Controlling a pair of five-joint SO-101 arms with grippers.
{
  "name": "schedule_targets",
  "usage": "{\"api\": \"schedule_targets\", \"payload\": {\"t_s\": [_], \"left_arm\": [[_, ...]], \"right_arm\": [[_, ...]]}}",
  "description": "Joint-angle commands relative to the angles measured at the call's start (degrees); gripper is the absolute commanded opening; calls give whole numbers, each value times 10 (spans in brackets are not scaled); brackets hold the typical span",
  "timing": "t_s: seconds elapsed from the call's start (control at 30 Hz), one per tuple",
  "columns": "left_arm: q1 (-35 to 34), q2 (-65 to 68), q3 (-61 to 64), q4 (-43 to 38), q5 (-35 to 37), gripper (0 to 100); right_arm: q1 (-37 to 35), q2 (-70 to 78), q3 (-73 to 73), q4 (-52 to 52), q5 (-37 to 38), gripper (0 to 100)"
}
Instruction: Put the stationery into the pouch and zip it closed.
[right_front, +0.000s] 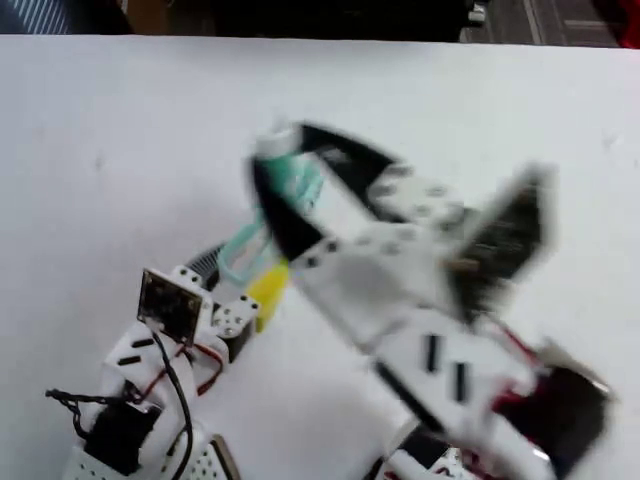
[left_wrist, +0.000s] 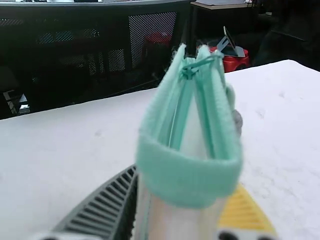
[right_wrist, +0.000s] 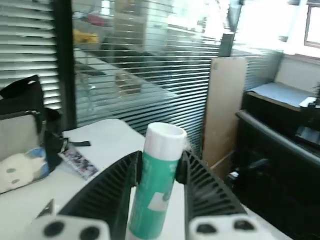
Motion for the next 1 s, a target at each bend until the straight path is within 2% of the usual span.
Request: {"api": "schedule_targets", "payload": {"t_s": [0.0,0.33,0.63,0.97], "left_arm": [[-2,-4,-4,-11,-4,216],[-3,-4,-4,-11,-4,215],[-3,-4,-4,-11,-3,215],[-3,-4,-4,-12,-2,215]], "right_arm": [[-21,-4,69,-62,-4,16],[-2,-5,189,-128,27,16],[-1,-16,229,-89,28,16],[41,-22,314,-189,28,16]]}}
